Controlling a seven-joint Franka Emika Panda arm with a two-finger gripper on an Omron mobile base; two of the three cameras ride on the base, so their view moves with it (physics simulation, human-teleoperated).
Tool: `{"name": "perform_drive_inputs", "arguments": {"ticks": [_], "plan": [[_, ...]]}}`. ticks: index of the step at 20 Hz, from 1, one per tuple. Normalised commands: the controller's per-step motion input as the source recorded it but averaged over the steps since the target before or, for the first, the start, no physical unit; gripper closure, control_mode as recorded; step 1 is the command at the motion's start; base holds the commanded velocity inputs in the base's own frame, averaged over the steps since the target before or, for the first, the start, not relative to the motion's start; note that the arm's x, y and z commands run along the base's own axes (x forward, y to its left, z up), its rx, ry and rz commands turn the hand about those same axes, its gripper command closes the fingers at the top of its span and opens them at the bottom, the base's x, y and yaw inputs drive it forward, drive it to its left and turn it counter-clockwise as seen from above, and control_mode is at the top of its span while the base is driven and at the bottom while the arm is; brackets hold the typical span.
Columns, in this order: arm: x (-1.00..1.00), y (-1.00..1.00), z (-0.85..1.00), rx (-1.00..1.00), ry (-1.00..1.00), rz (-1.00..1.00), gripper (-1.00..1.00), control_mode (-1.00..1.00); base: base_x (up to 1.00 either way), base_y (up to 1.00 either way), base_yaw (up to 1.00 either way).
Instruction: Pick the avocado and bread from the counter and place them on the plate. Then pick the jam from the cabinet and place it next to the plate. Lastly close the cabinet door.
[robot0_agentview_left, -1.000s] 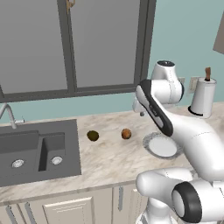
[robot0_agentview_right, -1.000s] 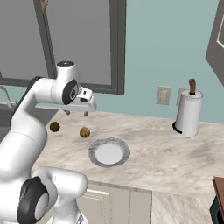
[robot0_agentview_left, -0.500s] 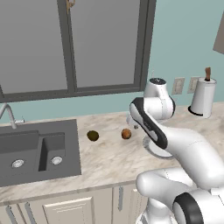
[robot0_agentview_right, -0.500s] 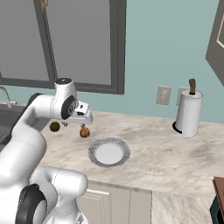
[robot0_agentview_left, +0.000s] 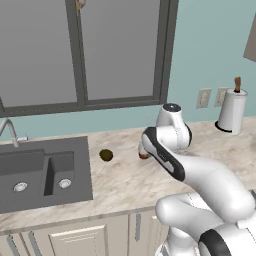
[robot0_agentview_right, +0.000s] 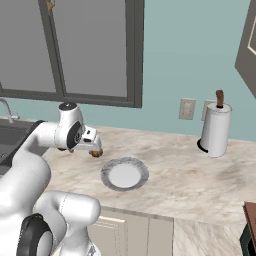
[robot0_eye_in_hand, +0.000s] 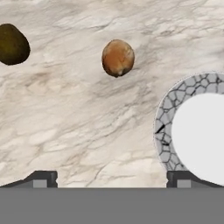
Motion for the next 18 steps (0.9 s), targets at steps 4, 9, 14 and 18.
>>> {"name": "perform_drive_inputs", "arguments": {"ticks": [4, 9, 14, 18], "plan": [[0.19, 0.11, -0.18, 0.00, 0.00, 0.00, -1.00, -1.00, 0.00, 0.00, 0.00], [0.27, 0.05, -0.10, 0.00, 0.00, 0.00, -1.00, -1.00, 0.00, 0.00, 0.00], [0.28, 0.02, -0.16, 0.00, -0.01, 0.00, -1.00, -1.00, 0.00, 0.00, 0.00], [0.24, 0.00, -0.13, 0.00, 0.00, 0.00, -1.00, -1.00, 0.00, 0.00, 0.00]]}}
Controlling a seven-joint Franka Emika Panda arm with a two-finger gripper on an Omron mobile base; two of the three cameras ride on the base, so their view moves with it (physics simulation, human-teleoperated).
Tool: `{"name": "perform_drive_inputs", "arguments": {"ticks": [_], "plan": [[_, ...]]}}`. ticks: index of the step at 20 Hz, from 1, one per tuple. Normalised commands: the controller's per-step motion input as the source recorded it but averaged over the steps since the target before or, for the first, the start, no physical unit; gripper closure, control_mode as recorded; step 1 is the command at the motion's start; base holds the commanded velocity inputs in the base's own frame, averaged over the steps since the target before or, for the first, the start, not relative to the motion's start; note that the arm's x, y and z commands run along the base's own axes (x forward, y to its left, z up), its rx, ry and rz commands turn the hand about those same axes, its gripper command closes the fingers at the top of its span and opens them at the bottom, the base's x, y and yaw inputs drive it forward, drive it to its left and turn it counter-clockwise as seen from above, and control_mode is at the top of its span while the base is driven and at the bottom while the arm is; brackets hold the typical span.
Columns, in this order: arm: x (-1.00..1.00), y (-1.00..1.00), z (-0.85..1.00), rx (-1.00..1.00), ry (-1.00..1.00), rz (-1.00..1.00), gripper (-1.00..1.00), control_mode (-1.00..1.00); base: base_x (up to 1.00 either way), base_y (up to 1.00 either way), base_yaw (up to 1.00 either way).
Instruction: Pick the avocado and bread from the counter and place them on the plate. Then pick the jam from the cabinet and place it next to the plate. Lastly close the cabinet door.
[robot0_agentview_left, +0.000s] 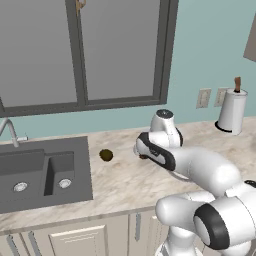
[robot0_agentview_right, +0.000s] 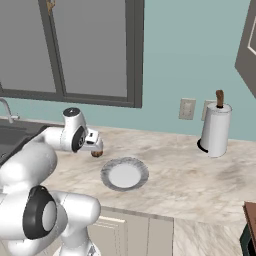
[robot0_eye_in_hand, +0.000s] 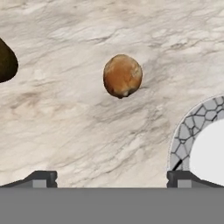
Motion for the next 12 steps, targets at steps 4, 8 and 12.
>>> {"name": "perform_drive_inputs", "arguments": {"ticks": [4, 8, 12], "plan": [[0.19, 0.00, -0.11, 0.00, 0.00, 0.00, -1.00, -1.00, 0.00, 0.00, 0.00], [0.21, 0.00, -0.06, 0.00, 0.00, 0.00, -1.00, -1.00, 0.00, 0.00, 0.00], [0.21, 0.00, -0.09, 0.00, 0.00, 0.00, -1.00, -1.00, 0.00, 0.00, 0.00]]}}
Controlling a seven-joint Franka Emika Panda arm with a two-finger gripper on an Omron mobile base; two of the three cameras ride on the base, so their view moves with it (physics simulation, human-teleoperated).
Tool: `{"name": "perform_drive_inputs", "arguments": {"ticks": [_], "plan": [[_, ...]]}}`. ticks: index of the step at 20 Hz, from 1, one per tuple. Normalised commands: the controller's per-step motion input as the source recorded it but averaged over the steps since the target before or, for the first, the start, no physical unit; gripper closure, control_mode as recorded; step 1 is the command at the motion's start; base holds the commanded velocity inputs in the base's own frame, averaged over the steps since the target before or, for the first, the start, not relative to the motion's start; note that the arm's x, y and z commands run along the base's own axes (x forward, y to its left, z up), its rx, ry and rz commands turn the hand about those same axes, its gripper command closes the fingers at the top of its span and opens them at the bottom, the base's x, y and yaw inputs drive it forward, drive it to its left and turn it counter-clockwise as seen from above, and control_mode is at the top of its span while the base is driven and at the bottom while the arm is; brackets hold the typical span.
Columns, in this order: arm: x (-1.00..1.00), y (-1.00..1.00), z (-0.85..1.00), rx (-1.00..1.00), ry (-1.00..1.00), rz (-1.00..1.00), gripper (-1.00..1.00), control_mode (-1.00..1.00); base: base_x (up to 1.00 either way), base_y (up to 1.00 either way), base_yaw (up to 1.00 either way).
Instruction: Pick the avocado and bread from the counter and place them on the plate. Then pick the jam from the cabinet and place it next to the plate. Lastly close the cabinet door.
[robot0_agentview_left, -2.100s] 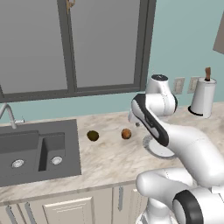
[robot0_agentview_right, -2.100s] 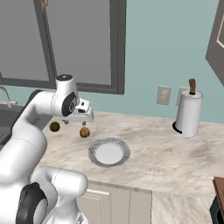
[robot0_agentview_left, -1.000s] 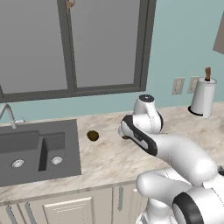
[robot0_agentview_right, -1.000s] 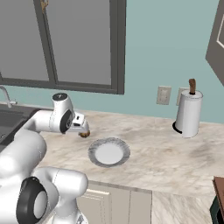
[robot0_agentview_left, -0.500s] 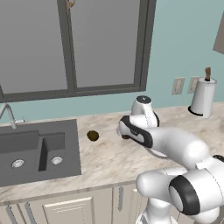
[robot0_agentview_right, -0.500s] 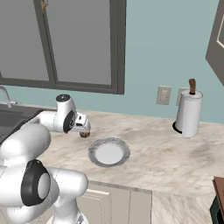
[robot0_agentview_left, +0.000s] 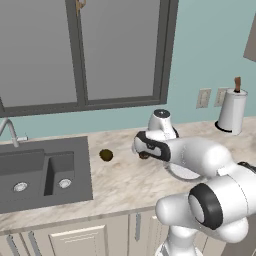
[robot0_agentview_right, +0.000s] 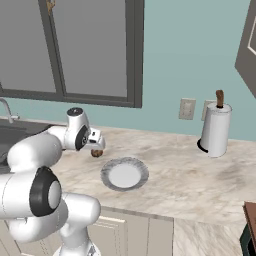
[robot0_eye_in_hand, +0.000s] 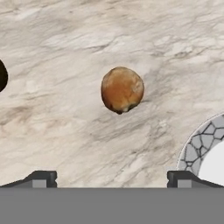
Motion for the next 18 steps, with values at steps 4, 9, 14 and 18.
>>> {"name": "perform_drive_inputs", "arguments": {"ticks": [4, 9, 14, 18], "plan": [[0.21, 0.00, -0.16, 0.00, 0.00, 0.00, -1.00, -1.00, 0.00, 0.00, 0.00], [0.22, 0.00, -0.19, 0.00, 0.00, 0.00, -1.00, -1.00, 0.00, 0.00, 0.00], [0.21, 0.00, -0.16, 0.00, 0.00, 0.00, -1.00, -1.00, 0.00, 0.00, 0.00], [0.19, 0.00, -0.15, 0.00, 0.00, 0.00, -1.00, -1.00, 0.00, 0.00, 0.00]]}}
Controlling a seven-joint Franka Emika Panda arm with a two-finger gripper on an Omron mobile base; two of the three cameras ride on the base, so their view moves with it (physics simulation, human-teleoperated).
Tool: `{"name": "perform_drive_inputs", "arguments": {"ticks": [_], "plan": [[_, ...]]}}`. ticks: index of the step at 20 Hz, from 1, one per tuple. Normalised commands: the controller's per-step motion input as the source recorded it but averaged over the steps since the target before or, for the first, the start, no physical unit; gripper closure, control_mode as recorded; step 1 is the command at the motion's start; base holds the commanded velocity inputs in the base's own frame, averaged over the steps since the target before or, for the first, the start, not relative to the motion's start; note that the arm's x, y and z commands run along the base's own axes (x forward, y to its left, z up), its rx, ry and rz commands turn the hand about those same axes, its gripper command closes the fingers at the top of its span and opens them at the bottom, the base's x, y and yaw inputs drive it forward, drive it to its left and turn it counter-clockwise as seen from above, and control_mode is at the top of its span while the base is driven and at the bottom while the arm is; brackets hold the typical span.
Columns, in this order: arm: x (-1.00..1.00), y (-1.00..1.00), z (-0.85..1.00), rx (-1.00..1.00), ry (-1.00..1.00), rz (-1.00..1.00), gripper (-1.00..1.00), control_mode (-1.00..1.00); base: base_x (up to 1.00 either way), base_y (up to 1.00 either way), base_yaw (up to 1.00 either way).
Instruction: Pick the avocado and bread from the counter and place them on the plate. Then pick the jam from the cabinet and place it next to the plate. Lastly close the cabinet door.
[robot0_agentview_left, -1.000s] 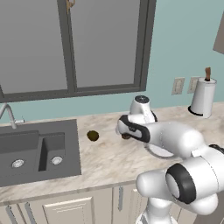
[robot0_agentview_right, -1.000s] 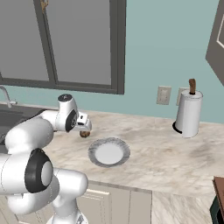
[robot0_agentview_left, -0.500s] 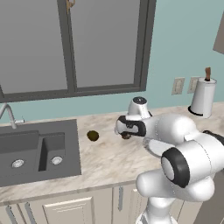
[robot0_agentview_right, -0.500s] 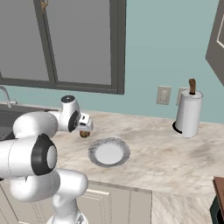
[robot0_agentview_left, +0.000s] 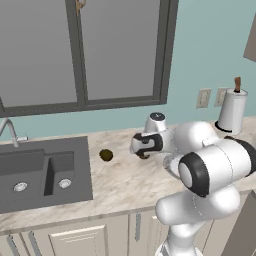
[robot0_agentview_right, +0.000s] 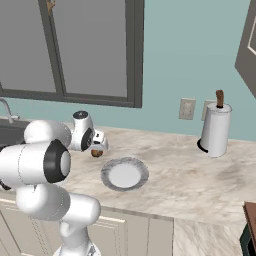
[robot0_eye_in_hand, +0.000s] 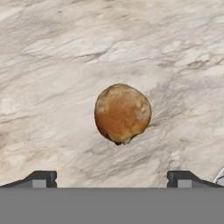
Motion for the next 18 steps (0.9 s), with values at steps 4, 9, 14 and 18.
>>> {"name": "perform_drive_inputs", "arguments": {"ticks": [4, 9, 14, 18], "plan": [[0.20, 0.00, -0.16, 0.00, 0.00, 0.00, -1.00, -1.00, 0.00, 0.00, 0.00], [0.20, 0.00, -0.18, 0.00, 0.00, 0.00, -1.00, -1.00, 0.00, 0.00, 0.00], [0.20, 0.00, -0.18, 0.00, 0.00, 0.00, -1.00, -1.00, 0.00, 0.00, 0.00], [0.20, 0.00, -0.18, 0.00, 0.00, 0.00, -1.00, -1.00, 0.00, 0.00, 0.00]]}}
